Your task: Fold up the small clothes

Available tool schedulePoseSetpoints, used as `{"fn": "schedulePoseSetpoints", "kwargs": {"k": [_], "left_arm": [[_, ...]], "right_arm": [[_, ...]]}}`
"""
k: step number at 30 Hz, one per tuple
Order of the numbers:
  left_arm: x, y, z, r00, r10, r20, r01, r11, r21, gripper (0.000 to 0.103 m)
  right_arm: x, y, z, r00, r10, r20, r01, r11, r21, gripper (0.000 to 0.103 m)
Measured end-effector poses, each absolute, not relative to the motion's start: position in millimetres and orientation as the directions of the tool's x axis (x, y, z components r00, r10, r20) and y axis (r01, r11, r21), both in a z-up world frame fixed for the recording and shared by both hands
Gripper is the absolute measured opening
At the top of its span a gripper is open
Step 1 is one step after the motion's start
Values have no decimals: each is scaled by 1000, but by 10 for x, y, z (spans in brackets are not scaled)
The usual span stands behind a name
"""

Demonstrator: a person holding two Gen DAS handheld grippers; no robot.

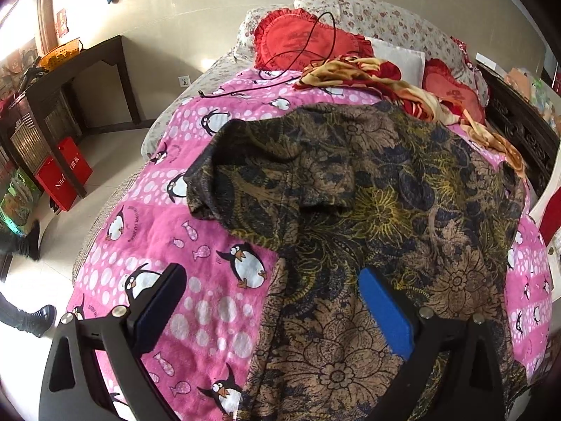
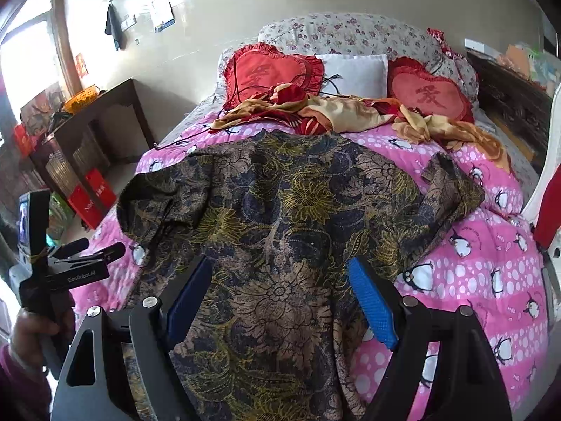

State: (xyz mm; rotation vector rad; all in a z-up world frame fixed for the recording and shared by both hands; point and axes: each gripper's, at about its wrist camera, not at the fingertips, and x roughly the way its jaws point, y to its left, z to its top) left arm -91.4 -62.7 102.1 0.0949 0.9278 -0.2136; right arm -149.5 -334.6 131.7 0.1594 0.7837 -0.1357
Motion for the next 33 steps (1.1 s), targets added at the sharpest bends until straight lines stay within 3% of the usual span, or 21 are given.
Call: {"fn": "schedulePoseSetpoints", "kwargs": {"k": [14, 33], "left_arm": [[-857, -566, 877, 556, -116, -823, 202, 979, -1, 101], [-1156, -237, 1071, 594, -89, -799, 148, 989, 0, 101]], "right_arm": [[-1365, -3360, 1143, 688, 2, -726, 167, 973, 160, 75], [-1219, -3110, 1250, 705, 11, -710, 101, 988, 115, 75]]}}
